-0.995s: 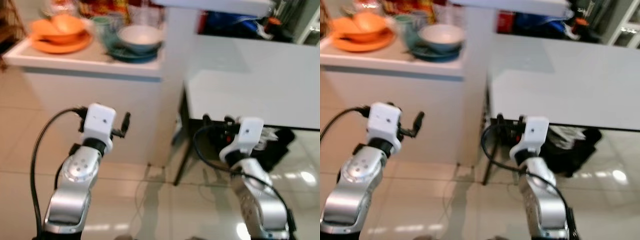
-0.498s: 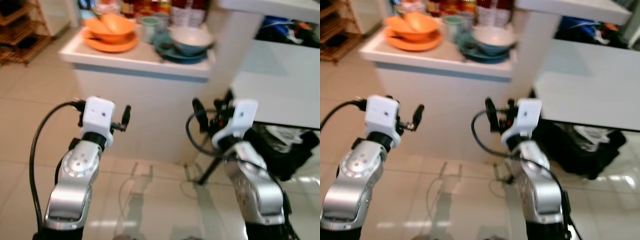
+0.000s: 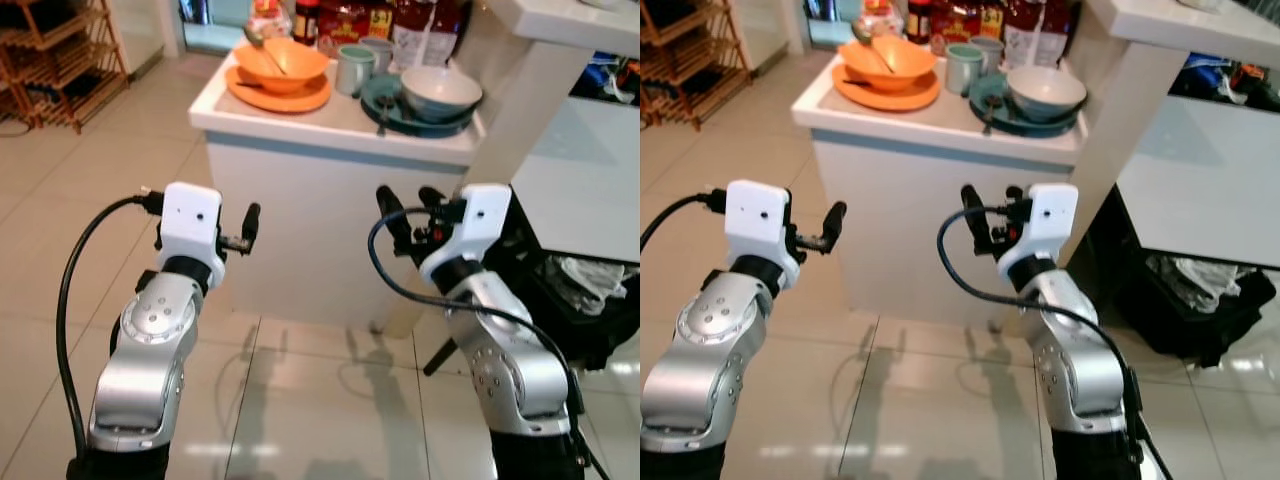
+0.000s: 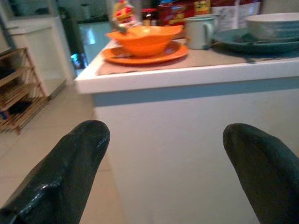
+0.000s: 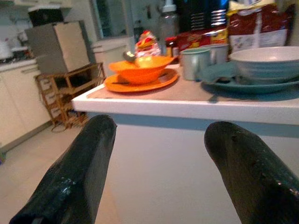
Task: Setting the table
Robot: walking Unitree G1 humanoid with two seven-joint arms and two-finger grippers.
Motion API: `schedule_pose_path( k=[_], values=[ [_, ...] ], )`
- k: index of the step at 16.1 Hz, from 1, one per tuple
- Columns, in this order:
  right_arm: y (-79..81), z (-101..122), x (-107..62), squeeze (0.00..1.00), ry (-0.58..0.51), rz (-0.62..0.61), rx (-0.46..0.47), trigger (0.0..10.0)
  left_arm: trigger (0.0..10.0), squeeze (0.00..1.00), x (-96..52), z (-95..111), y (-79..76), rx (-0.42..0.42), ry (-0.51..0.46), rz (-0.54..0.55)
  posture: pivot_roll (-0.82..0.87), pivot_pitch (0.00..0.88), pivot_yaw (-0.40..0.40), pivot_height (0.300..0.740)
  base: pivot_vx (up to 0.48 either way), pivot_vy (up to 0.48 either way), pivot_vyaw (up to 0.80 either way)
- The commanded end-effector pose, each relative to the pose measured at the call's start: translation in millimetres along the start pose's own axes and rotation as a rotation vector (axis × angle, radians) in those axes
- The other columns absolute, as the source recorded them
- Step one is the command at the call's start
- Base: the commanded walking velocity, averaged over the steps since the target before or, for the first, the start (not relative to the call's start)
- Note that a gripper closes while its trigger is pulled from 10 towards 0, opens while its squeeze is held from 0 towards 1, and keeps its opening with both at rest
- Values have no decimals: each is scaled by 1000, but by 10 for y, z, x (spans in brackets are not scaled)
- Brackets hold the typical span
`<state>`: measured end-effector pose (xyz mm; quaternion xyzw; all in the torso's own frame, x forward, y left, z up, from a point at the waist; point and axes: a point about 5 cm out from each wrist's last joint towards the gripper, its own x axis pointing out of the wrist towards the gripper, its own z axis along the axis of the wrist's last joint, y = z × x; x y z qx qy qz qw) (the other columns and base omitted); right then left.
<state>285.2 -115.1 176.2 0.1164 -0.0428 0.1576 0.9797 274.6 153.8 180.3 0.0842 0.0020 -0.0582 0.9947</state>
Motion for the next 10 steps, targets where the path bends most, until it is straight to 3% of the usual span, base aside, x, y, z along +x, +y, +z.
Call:
schedule_pose_path(
  k=[1, 3, 9, 10],
  values=[
    [-69, 48, -15, 0, -3, -20, -2, 10000, 10000, 0, 28, 69, -72, 0, -17, -28, 100, 23, -67, 740, 465, 0, 0],
    [-56, 68, 6, 0, -5, -7, -18, 10000, 10000, 0, 35, 82, -60, 4, -18, -26, 103, 23, -69, 740, 465, 0, 0],
    [-33, 150, 48, 0, -28, 20, -38, 10000, 10000, 0, 53, 135, -34, 19, -33, -20, 103, 15, -70, 740, 465, 0, 800],
    [-41, 192, 46, 0, -49, 13, -28, 10000, 10000, 0, 58, 157, -32, 27, -40, -24, 103, 12, -70, 740, 465, 0, 0]
  ],
)
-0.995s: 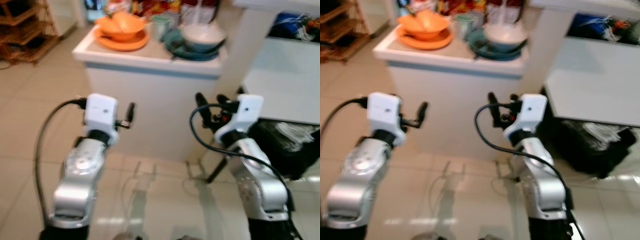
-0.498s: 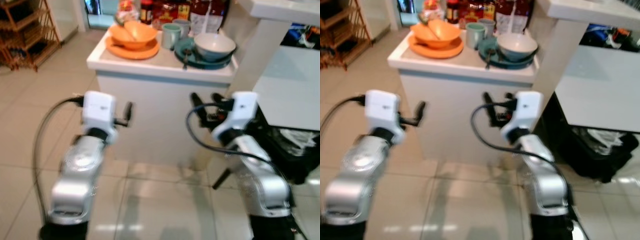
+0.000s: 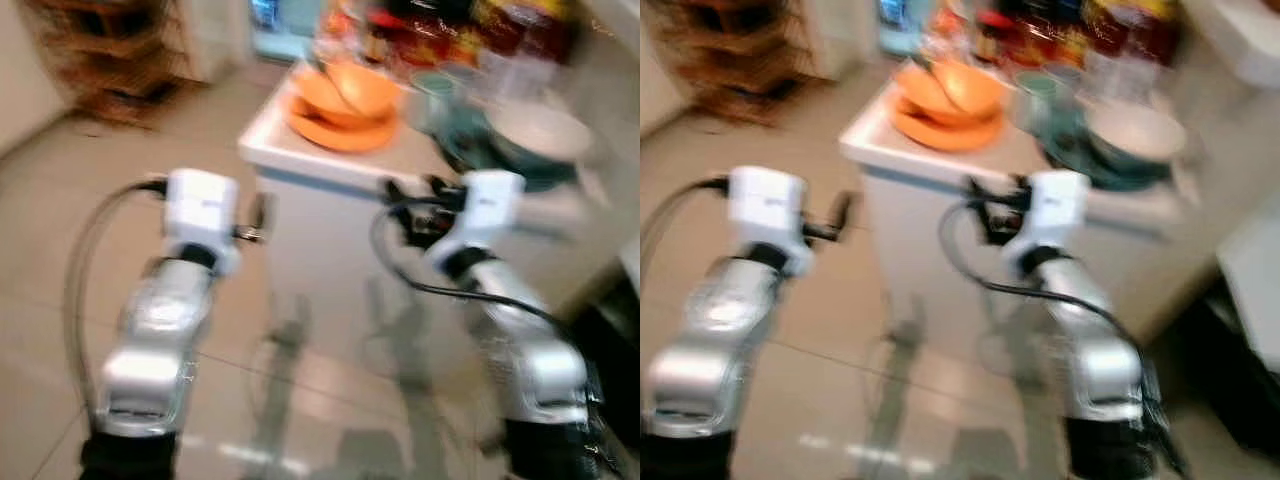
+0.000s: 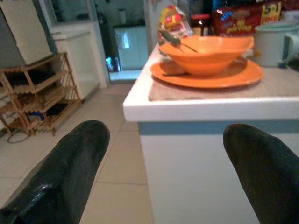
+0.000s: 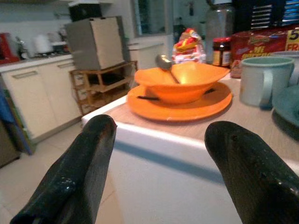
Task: Setting the table
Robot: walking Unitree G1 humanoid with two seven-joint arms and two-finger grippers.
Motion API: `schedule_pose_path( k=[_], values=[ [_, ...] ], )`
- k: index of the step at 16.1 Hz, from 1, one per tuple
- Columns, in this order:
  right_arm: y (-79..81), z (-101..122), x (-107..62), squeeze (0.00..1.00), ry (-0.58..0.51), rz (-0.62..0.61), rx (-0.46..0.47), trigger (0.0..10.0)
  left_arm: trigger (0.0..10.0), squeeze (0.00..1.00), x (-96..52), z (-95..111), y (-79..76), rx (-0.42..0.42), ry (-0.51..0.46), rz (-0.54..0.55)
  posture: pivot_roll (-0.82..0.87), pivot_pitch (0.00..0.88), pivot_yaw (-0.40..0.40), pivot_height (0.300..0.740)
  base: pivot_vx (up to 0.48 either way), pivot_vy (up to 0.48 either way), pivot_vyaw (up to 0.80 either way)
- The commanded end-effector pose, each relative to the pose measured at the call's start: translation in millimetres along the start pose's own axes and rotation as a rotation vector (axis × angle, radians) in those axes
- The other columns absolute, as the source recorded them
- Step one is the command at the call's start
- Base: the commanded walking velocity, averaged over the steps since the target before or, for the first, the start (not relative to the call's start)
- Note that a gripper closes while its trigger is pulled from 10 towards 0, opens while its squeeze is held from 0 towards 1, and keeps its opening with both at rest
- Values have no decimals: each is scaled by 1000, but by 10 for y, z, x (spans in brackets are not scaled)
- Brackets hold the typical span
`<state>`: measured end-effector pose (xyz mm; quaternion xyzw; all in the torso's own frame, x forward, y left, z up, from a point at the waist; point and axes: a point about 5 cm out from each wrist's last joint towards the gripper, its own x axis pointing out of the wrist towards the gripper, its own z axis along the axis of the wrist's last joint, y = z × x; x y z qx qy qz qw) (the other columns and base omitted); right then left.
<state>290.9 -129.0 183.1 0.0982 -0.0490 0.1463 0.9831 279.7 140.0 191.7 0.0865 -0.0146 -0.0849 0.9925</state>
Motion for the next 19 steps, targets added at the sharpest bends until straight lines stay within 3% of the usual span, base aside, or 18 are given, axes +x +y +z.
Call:
schedule_pose_path(
  k=[1, 6, 11, 14, 17, 18, 19],
  values=[
    [81, 107, 24, 0, -46, 27, 22, 10000, 10000, 0, -10, 28, 75, 24, -5, 23, 105, 8, -67, 740, 465, 0, 0],
    [-9, 460, 9, 0, -139, -12, -34, 10000, 10000, 0, 44, 105, 42, 34, -35, -19, 94, 0, -42, 740, 466, 0, 0],
    [-102, 659, 16, 0, -123, -9, -92, 10000, 10000, 0, 62, 125, 3, 33, -42, -39, 86, 0, -33, 740, 466, 0, 0],
    [-283, 750, 76, 0, -26, -63, -156, 10000, 10000, 0, 56, 135, 0, 45, -42, -45, 90, 0, -40, 740, 459, 0, 0],
    [-447, 838, 134, 0, 61, -84, -122, 10000, 10000, 0, 36, 160, -45, 92, -62, -100, 92, 7, -49, 740, 0, 0, 0],
    [-512, 863, 165, 0, 94, -105, -149, 10000, 10000, 0, 30, 167, -55, 87, -68, -115, 92, 7, -49, 740, 0, 0, 0],
    [-573, 889, 213, 827, 113, -114, -141, 10000, 10000, 0, 21, 183, -75, 88, -78, -139, 93, 8, -52, 740, 0, 0, 0]
  ],
)
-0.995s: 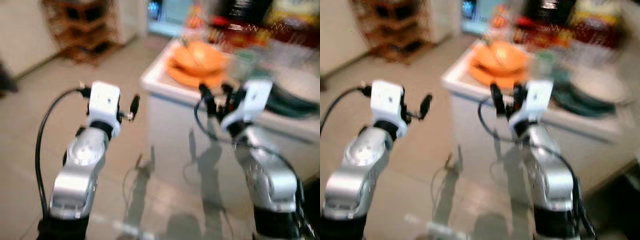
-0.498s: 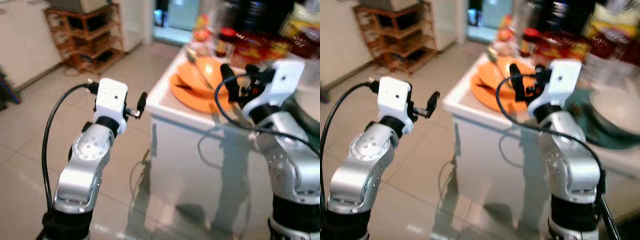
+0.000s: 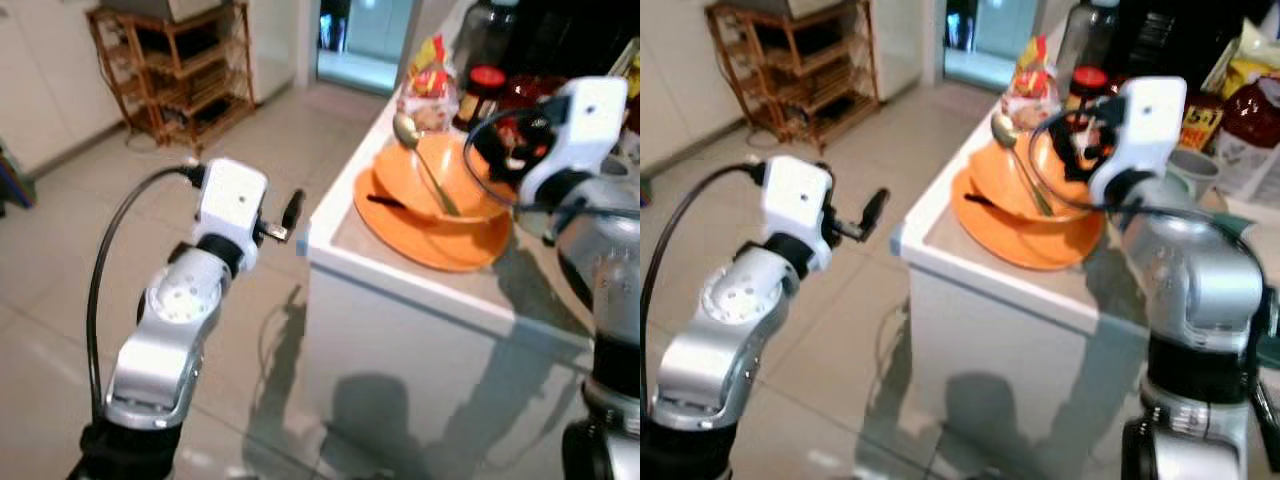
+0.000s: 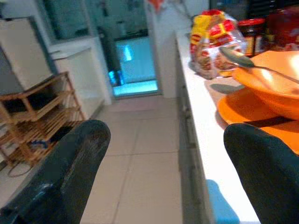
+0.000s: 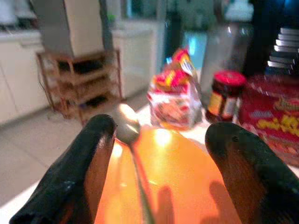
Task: Setting the table
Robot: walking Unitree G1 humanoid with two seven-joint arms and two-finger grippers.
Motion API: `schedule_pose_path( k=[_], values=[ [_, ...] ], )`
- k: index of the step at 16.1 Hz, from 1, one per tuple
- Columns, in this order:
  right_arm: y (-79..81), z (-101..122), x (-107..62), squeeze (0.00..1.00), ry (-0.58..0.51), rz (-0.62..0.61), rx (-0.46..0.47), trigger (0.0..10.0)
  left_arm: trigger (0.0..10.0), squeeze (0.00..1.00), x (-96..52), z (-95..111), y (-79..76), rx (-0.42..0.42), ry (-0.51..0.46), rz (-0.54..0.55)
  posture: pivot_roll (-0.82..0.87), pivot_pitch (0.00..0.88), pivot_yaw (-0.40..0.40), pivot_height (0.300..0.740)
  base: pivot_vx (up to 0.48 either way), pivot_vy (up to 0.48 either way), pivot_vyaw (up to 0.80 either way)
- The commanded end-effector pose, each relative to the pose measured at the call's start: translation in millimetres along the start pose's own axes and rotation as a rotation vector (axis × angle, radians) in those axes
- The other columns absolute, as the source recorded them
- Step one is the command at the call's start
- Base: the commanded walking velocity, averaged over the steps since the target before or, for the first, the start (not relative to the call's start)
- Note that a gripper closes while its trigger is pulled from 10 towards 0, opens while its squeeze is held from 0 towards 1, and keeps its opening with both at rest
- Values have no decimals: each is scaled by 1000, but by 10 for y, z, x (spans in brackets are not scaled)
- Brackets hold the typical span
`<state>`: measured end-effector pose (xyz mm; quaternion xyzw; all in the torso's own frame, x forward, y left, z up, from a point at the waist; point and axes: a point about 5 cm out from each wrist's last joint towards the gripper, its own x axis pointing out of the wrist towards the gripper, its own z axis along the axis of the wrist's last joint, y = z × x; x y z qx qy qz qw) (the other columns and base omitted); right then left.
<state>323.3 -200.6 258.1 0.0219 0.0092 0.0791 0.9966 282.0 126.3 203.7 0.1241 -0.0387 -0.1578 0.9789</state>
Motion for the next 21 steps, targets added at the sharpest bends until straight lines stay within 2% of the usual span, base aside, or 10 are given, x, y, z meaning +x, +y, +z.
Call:
schedule_pose_path(
  k=[1, 7, 8, 9, 15, 16, 17, 18, 19, 21],
  values=[
    [10, 31, 38, 1000, 23, 22, 1, 10000, 10000, 0, -30, 48, 18, 15, -24, -12, 95, 9, -52, 740, 0, 0, 0],
    [-186, -36, 480, 1000, 198, 55, -6, 10000, 10000, 0, -64, 120, -174, 5, -36, -200, 97, 15, -58, 740, 0, 0, 0],
    [-192, -53, 540, 698, 229, 76, -1, 10000, 10000, 0, -77, 143, -208, -11, -39, -240, 97, 15, -60, 740, 0, 0, 0],
    [-183, -75, 587, 51, 260, 115, -3, 10000, 10000, 0, -90, 164, -237, -17, -43, -278, 97, 16, -60, 740, 0, 0, 0],
    [-198, -409, 769, 0, 419, 154, -47, 10000, 10000, 0, -137, 191, -322, -27, -35, -364, 98, 16, -66, 740, 0, 0, 0],
    [-203, -449, 775, 0, 436, 148, -54, 9255, 10000, 0, -140, 193, -326, -28, -33, -368, 104, 15, -69, 740, 0, 0, 0],
    [-213, -467, 777, 0, 442, 139, -54, 7333, 10000, 0, -139, 194, -327, -28, -32, -369, 104, 14, -71, 740, 0, 0, 0],
    [-234, -492, 779, 0, 450, 128, -59, 3647, 10000, 0, -137, 196, -329, -28, -31, -371, 106, 14, -73, 740, 0, 0, 0],
    [-244, -509, 779, 0, 455, 125, -53, 3216, 10000, 0, -137, 197, -330, -28, -30, -371, 110, 13, -73, 740, 0, 0, 0],
    [-255, -548, 775, 0, 468, 125, -45, 471, 10000, 0, -141, 198, -326, -27, -26, -376, 112, 13, -70, 740, 0, 0, 0]
  ],
)
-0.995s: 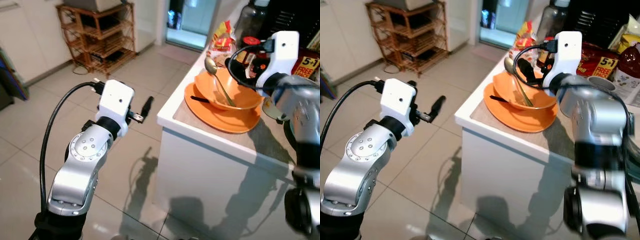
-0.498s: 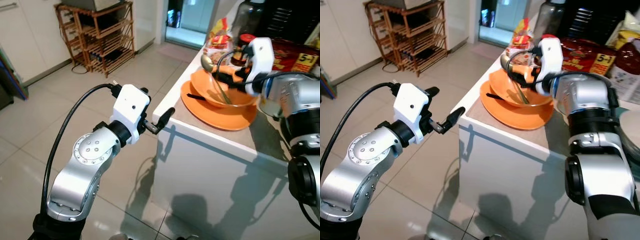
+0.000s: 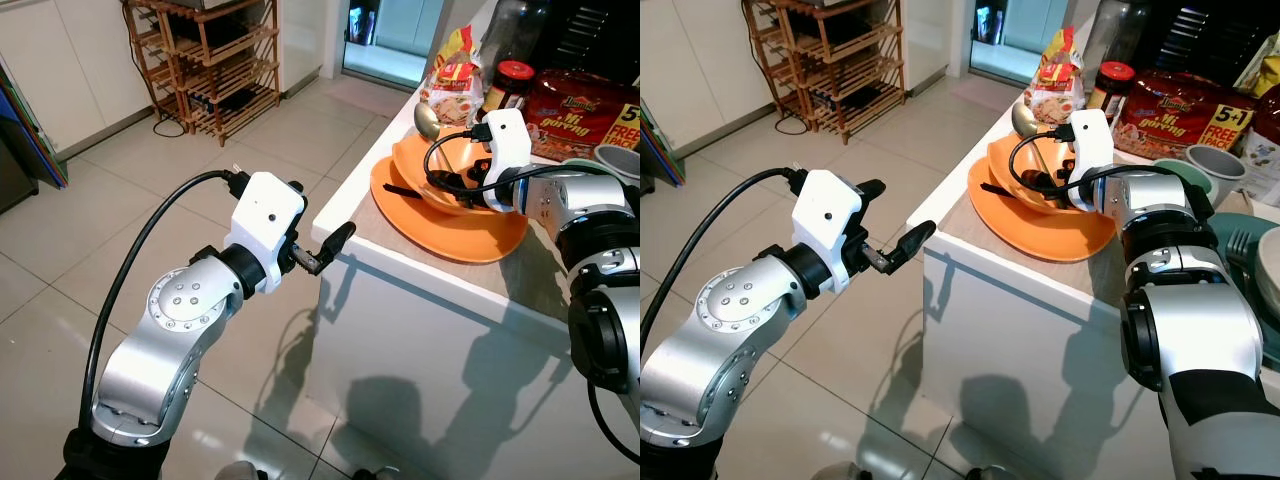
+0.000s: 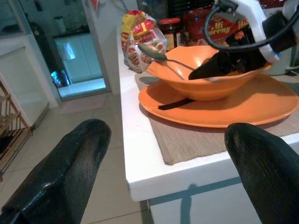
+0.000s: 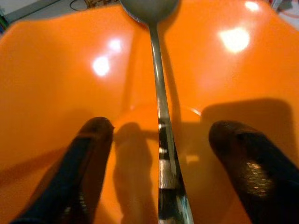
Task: Setting the table
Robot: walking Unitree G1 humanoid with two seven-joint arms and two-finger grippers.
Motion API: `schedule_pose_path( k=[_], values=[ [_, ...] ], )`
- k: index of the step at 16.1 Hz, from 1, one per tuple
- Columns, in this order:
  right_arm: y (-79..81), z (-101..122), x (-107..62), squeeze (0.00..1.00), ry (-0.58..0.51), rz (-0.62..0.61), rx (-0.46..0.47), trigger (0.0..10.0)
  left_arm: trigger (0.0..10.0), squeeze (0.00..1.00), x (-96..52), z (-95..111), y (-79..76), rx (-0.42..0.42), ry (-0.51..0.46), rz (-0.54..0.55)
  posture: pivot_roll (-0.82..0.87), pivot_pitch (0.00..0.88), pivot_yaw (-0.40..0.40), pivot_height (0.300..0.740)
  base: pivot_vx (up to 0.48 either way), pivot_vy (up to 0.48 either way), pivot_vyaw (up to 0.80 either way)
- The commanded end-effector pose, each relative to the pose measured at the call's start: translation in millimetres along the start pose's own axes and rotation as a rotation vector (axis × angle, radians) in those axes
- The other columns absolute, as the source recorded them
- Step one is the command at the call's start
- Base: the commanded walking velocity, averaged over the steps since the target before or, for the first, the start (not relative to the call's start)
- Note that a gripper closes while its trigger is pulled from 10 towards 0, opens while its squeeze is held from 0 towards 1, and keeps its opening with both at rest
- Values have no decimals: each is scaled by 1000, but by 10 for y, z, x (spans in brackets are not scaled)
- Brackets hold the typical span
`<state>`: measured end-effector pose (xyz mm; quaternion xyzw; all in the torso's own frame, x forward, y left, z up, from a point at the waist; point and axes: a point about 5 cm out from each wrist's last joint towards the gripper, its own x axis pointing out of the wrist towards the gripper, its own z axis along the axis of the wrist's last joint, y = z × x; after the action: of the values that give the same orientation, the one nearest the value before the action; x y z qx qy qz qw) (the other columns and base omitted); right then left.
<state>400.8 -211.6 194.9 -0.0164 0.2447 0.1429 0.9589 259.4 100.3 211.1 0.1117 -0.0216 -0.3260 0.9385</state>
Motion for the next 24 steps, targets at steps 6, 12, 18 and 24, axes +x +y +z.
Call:
schedule_pose_path(
  k=[6, 12, 18, 24],
  values=[
    [-4, -6, 15, 0, 21, -11, -5, 0, 10000, 0, 5, 37, -50, 16, -1, -56, 114, 4, -65, 740, 0, 0, 0],
    [3, -34, 28, 0, 43, -14, -23, 0, 10000, 0, 7, 26, -53, 23, 4, -62, 115, 0, -71, 740, 0, 0, 0],
    [43, -33, 50, 0, 42, -3, -26, 0, 10000, 0, -6, 14, -54, 30, 10, -60, 124, 0, -80, 740, 0, 0, 0],
    [42, 16, 39, 0, 17, 3, -18, 0, 10000, 0, 22, 23, -44, 38, 5, -60, 120, 0, -72, 740, 0, 0, 0]
  ],
)
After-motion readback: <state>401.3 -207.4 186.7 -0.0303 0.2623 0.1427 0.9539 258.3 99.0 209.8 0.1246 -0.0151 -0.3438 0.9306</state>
